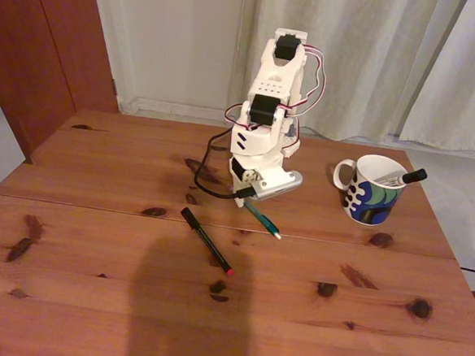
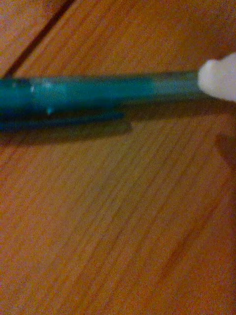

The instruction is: Clean up the desk and place the pens and markers into the cup

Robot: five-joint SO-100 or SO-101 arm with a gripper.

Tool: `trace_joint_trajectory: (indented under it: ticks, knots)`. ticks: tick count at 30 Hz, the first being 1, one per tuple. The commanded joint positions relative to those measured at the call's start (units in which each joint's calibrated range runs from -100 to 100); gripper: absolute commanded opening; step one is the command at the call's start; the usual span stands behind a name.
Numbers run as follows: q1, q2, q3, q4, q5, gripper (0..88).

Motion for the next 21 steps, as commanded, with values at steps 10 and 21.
trace_joint_trajectory:
  ticks: [10, 21]
  knots:
    - [0.6, -0.9, 6.5, -0.4, 0.5, 13.3]
    - [0.6, -0.1, 7.3, -0.5, 0.5, 13.3]
